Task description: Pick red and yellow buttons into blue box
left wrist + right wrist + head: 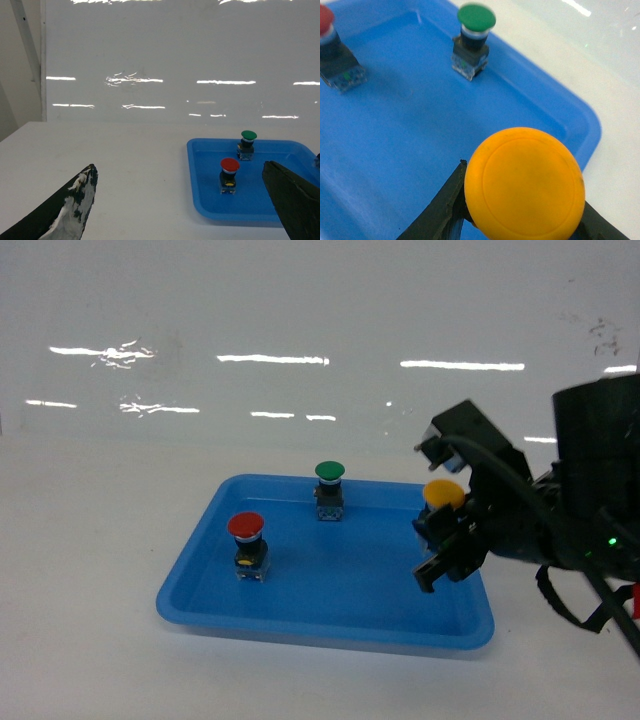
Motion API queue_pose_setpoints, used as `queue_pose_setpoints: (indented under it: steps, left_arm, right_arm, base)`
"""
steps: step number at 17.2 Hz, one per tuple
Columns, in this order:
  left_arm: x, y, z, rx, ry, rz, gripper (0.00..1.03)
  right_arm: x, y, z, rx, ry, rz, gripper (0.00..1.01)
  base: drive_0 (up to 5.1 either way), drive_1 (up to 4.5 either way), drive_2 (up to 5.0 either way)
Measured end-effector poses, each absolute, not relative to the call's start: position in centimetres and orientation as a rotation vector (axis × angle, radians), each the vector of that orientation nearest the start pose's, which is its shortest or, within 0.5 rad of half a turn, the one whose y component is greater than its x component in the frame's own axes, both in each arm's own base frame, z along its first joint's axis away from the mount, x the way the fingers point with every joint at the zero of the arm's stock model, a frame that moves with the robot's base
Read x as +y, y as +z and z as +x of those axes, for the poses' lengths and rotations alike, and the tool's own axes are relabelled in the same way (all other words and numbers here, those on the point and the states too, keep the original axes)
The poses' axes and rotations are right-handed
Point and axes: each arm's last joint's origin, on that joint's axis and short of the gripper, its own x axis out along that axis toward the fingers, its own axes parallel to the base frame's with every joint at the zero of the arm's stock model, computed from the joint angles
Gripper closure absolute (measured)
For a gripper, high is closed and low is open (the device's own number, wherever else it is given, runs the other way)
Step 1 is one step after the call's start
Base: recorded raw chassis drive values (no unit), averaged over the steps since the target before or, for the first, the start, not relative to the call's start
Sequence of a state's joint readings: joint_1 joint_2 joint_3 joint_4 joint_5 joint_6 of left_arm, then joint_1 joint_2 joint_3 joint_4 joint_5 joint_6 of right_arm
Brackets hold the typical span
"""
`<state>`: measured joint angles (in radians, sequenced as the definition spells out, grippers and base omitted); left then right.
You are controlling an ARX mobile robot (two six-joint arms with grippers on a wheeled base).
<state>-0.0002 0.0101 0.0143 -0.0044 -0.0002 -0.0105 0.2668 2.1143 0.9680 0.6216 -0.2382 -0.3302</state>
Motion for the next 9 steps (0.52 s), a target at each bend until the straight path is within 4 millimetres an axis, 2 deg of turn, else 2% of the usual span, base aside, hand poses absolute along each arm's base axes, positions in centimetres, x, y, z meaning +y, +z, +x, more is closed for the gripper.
queue_pose_setpoints:
  steps: [2,4,8,9]
  left_arm:
    - [0.0,16.7,9.7,0.0,0.0,-0.01,0.05]
    - [0.0,16.7,9.7,0.0,0.0,-0.01,0.05]
    - [0.0,16.7,9.7,0.0,0.0,-0.01,0.05]
    - [0.0,16.7,9.7,0.0,0.0,-0.01,0.05]
  right_arm:
    - [10.9,10.9,37.1,0.383,0.59,-0.299,0.66]
    - [10.6,13.8,35.5,0.329,0.609,-0.273,0.66]
    - [9.6,17.7,31.6,0.254,0.618,-0.268,0.66]
    - [9.6,18.9,31.5,0.203,0.613,-0.272,0.66]
  base:
    - [0.0,0.0,0.0]
    - [0.0,0.0,0.0]
    - [0.0,0.0,0.0]
    - [0.0,0.0,0.0]
